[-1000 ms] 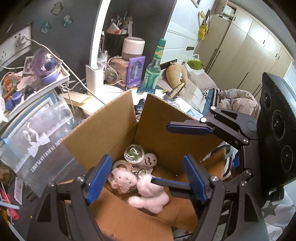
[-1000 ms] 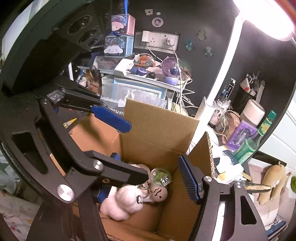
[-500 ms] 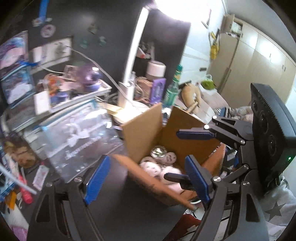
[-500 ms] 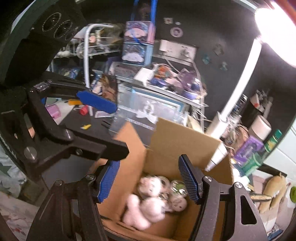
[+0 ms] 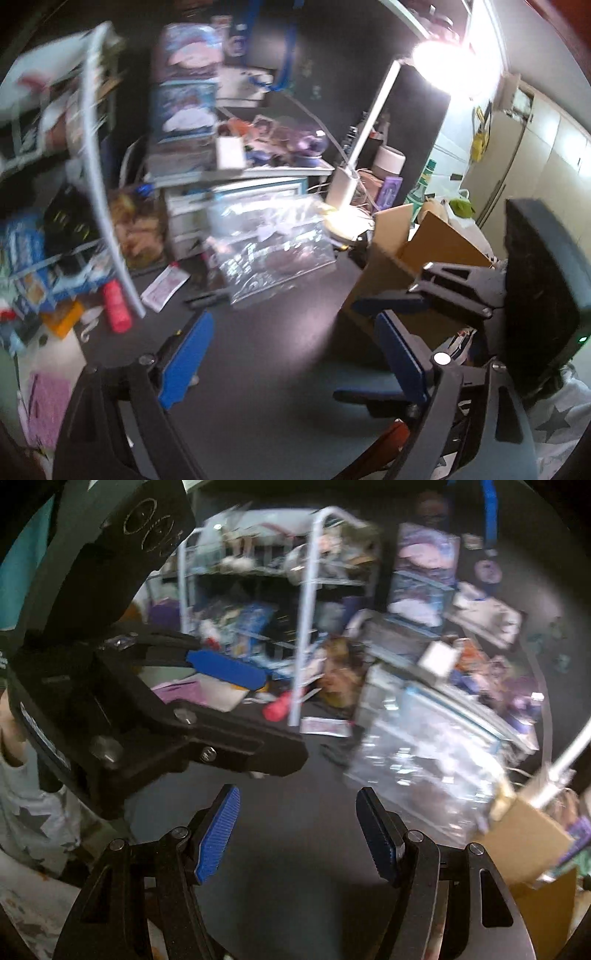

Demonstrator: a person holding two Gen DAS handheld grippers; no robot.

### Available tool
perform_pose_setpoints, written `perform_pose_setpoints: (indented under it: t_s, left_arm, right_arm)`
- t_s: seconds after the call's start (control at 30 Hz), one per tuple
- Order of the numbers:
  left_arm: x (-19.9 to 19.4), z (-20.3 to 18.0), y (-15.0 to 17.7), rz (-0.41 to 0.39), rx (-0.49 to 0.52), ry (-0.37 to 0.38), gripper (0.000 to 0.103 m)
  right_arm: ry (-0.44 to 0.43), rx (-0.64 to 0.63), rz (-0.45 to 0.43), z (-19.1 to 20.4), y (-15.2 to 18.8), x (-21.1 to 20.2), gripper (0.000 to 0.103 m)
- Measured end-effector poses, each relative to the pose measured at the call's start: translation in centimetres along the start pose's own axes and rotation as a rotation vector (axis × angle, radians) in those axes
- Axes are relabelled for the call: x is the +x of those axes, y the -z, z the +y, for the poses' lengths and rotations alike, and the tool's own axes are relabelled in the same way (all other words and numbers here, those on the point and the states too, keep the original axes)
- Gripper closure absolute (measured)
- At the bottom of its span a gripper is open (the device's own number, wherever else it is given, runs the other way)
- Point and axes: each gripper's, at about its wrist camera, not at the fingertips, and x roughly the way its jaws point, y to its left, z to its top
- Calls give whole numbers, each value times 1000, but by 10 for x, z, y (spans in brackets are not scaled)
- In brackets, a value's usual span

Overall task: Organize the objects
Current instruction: 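Return the right gripper to the desk and grasp the yellow-capped glue bottle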

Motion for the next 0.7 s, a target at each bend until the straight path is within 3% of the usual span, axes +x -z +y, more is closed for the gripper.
perform_pose_setpoints:
  t_s: [0.17, 0.37, 0.57, 0.7]
  left_arm:
    - [-10, 40, 32, 8, -70, -41, 14]
    - [-8, 77, 71, 33, -148, -58, 14]
    - [-7, 100, 98, 40, -215, -50, 14]
    - [-7, 109, 107, 40, -241, -38, 14]
  right_arm:
    - [-86, 18, 42, 20, 2, 46, 40]
    - [-173, 155, 98, 19, 7, 108, 40]
    - [-120, 230, 98, 11, -4, 158, 42]
    - [-70, 228, 92, 8, -13, 181, 57]
